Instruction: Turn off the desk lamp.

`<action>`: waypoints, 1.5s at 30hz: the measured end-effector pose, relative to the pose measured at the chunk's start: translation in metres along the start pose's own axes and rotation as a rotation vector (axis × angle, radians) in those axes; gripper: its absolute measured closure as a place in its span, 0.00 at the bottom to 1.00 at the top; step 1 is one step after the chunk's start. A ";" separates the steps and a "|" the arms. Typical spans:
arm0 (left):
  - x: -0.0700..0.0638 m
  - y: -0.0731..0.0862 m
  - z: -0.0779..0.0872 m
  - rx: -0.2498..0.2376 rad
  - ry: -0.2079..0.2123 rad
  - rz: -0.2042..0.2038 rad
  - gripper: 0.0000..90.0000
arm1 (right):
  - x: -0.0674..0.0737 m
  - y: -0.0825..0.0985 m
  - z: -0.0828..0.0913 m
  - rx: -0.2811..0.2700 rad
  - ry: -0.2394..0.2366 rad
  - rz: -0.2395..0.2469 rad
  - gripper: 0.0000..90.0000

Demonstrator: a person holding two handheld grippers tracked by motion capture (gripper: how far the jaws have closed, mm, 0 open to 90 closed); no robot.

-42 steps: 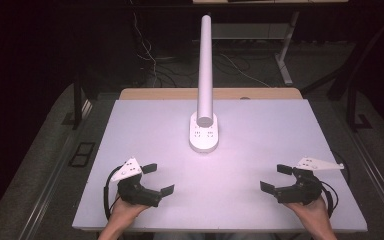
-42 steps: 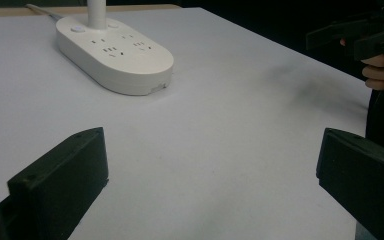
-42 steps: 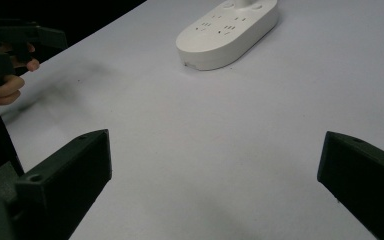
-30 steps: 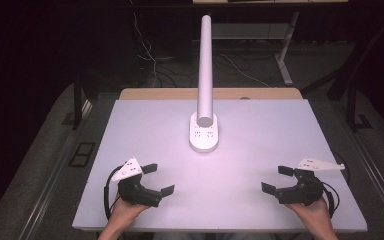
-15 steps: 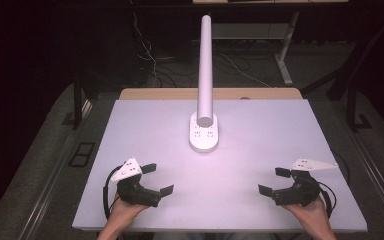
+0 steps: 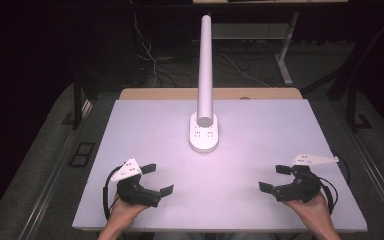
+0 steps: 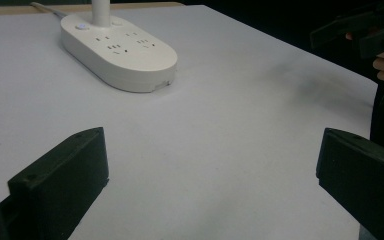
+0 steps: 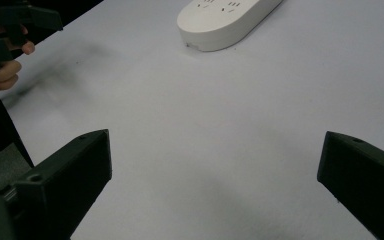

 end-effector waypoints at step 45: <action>0.001 0.000 0.000 -0.004 -0.001 0.012 0.00 | 0.001 -0.077 -0.030 0.056 -0.049 0.074 0.01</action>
Point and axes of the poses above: each handheld gripper's, and its own axes: z roughly backward along the jaws, y roughly out of its underside, x roughly to its left, the point moved 2 cm from there along -z, roughly forward along the jaws, and after that the axes turned 10 degrees about y, right-handed, at the moved point
